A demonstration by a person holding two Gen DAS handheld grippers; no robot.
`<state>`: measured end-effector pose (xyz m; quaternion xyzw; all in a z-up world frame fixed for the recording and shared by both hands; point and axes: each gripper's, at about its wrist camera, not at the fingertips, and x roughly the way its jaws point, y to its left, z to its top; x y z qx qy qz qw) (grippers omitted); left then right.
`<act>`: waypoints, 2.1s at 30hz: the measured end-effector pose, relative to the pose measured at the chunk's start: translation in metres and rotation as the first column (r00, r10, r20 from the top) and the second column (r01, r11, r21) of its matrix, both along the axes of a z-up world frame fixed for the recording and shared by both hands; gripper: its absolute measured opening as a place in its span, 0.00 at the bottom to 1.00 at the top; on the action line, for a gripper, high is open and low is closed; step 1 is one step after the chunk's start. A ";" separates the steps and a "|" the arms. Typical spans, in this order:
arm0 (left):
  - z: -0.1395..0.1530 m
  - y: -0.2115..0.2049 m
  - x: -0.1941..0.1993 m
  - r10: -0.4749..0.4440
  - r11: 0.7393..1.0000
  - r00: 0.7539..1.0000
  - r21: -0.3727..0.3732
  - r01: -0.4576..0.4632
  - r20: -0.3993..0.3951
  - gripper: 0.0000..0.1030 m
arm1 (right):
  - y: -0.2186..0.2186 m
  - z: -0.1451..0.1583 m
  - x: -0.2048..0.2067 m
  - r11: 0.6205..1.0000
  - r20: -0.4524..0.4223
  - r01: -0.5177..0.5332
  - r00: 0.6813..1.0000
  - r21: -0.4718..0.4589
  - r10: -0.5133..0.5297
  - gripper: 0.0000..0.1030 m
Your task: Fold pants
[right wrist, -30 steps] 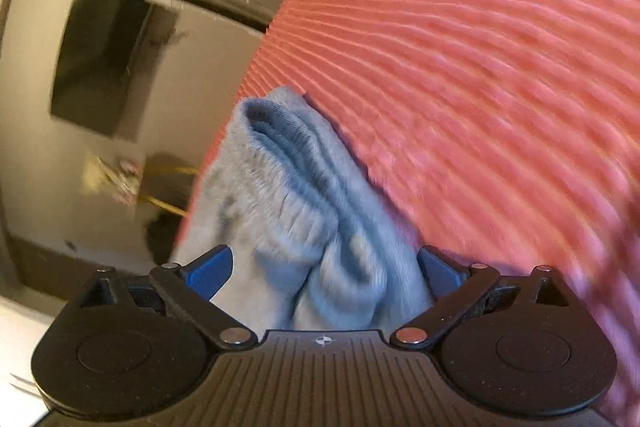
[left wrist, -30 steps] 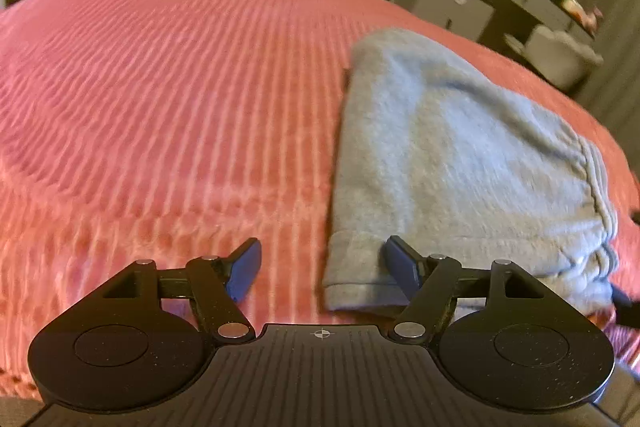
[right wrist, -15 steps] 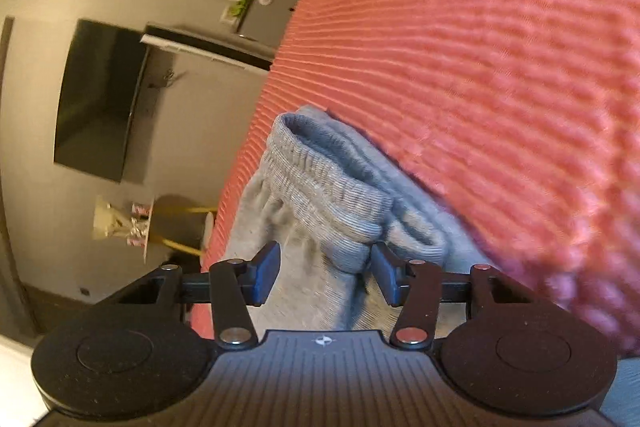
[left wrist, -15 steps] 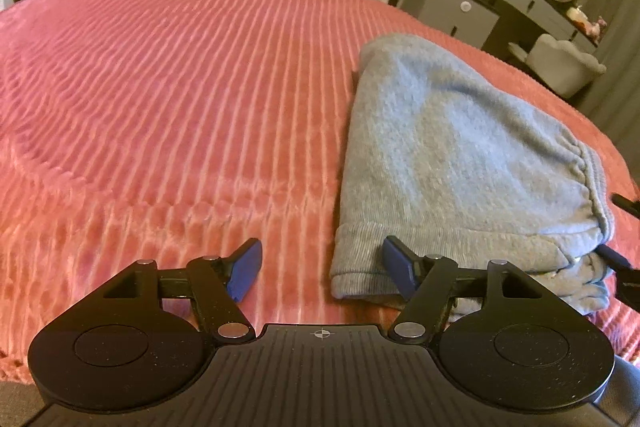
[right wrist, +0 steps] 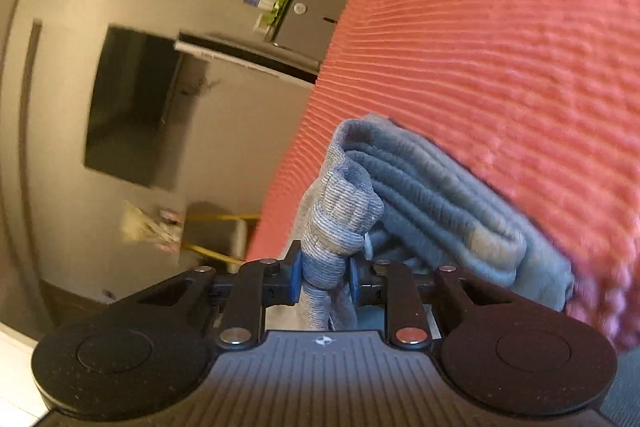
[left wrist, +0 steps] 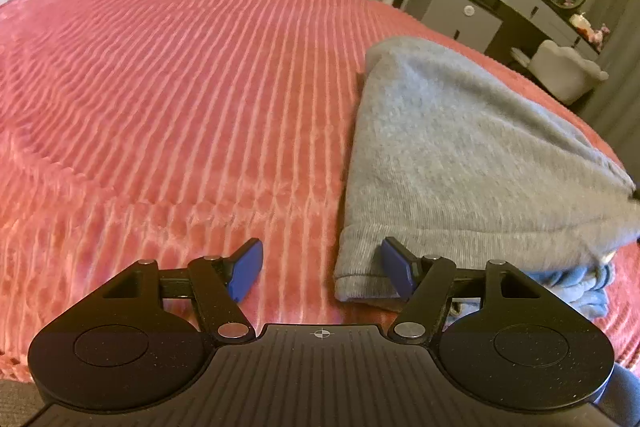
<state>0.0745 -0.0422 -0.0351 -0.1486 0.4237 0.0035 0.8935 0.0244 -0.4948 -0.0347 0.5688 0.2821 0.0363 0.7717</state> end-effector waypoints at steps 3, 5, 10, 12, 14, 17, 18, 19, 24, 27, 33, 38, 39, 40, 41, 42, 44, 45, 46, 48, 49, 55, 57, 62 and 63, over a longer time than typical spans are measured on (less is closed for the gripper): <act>-0.002 -0.001 0.002 -0.003 1.000 1.000 0.011 0.003 -0.010 0.69 | 0.005 -0.013 0.001 0.974 -0.093 -0.053 0.995 -0.219 0.033 0.22; -0.002 -0.002 0.002 -0.006 1.000 1.000 0.026 0.006 -0.008 0.70 | 0.007 -0.031 0.002 0.959 -0.123 -0.084 0.991 -0.270 0.052 0.20; -0.003 -0.004 0.003 -0.014 0.999 1.000 0.046 0.014 -0.009 0.70 | 0.011 -0.028 0.008 0.947 -0.123 -0.095 0.991 -0.308 0.060 0.20; -0.004 -0.004 0.003 -0.014 0.999 1.000 0.047 0.014 -0.013 0.71 | 0.015 -0.026 0.005 0.935 -0.117 -0.100 0.991 -0.342 0.063 0.20; -0.004 -0.004 0.004 -0.013 0.999 1.000 0.047 0.013 -0.014 0.72 | 0.017 -0.025 0.004 0.931 -0.113 -0.100 0.992 -0.351 0.063 0.20; -0.004 -0.003 0.004 -0.013 0.999 1.000 0.048 0.014 -0.015 0.72 | 0.017 -0.025 0.001 0.933 -0.108 -0.098 0.992 -0.347 0.064 0.20; -0.004 -0.003 0.004 -0.012 0.999 1.000 0.047 0.013 -0.016 0.71 | 0.016 -0.025 0.001 0.931 -0.109 -0.100 0.992 -0.350 0.066 0.20; -0.003 -0.003 0.004 -0.011 0.999 1.000 0.043 0.012 -0.016 0.71 | 0.015 -0.024 0.004 0.926 -0.110 -0.104 0.992 -0.362 0.068 0.21; 0.002 0.004 -0.001 -0.008 1.000 1.000 -0.012 0.008 0.019 0.64 | 0.019 -0.015 -0.002 0.909 -0.107 -0.119 0.991 -0.399 0.083 0.22; 0.005 0.008 -0.004 -0.027 0.997 0.999 -0.070 0.029 0.029 0.59 | 0.017 -0.012 -0.008 0.916 -0.112 -0.128 0.989 -0.379 0.092 0.25; -0.001 0.012 -0.007 -0.124 0.937 0.992 -0.331 0.111 -0.018 0.57 | 0.011 -0.017 -0.025 0.951 -0.183 -0.143 0.979 -0.273 0.095 0.62; -0.009 0.005 -0.013 -0.166 0.878 0.985 -0.464 0.121 -0.057 0.58 | -0.001 -0.029 -0.032 0.988 -0.222 -0.093 0.973 -0.119 0.065 0.63; -0.009 0.003 -0.012 -0.169 0.874 0.984 -0.471 0.123 -0.058 0.58 | -0.003 -0.031 -0.032 0.991 -0.243 -0.084 0.968 -0.105 0.057 0.64; -0.009 0.000 -0.011 -0.168 0.874 0.984 -0.470 0.122 -0.057 0.59 | -0.005 -0.032 -0.033 0.992 -0.275 -0.077 0.960 -0.102 0.047 0.65; -0.009 -0.001 -0.009 -0.168 0.874 0.984 -0.470 0.122 -0.058 0.60 | -0.006 -0.033 -0.035 0.992 -0.298 -0.072 0.954 -0.104 0.038 0.65; -0.010 -0.003 -0.007 -0.168 0.873 0.984 -0.472 0.120 -0.061 0.61 | -0.008 -0.034 -0.036 0.992 -0.319 -0.065 0.947 -0.109 0.027 0.66; -0.013 -0.009 0.000 -0.161 0.871 0.984 -0.479 0.109 -0.070 0.66 | -0.011 -0.037 -0.037 0.993 -0.300 -0.052 0.954 -0.103 0.018 0.66; -0.014 -0.012 0.003 -0.155 0.869 0.985 -0.485 0.101 -0.072 0.67 | -0.013 -0.039 -0.035 0.996 -0.283 -0.039 0.959 -0.081 0.015 0.66; -0.015 -0.015 0.006 -0.147 0.864 0.986 -0.495 0.089 -0.080 0.68 | -0.015 -0.043 -0.035 0.999 -0.268 -0.020 0.963 -0.047 0.007 0.66; -0.017 -0.017 0.012 -0.140 0.862 0.987 -0.500 0.081 -0.081 0.72 | -0.019 -0.051 -0.035 0.999 -0.295 0.016 0.955 0.041 -0.003 0.66; -0.017 -0.019 0.015 -0.130 0.865 0.988 -0.496 0.073 -0.080 0.72 | -0.020 -0.053 -0.035 0.998 -0.278 0.022 0.961 0.061 -0.004 0.66; -0.024 -0.028 0.032 -0.079 0.885 0.991 -0.466 0.019 -0.111 0.61 | -0.024 -0.063 -0.029 0.985 -0.191 0.086 0.980 0.151 -0.056 0.58; -0.022 -0.031 0.035 -0.079 0.900 0.991 -0.434 0.024 -0.109 0.57 | -0.025 -0.074 -0.027 0.971 -0.187 0.111 0.980 0.212 -0.071 0.59; -0.011 -0.039 0.038 -0.096 0.934 0.993 -0.351 0.067 -0.067 0.28 | -0.028 -0.079 -0.015 0.961 -0.186 0.116 0.980 0.251 -0.069 0.58; -0.007 -0.040 0.038 -0.105 0.941 0.993 -0.330 0.081 -0.055 0.28 | -0.027 -0.074 -0.013 0.972 -0.161 0.097 0.985 0.214 -0.063 0.55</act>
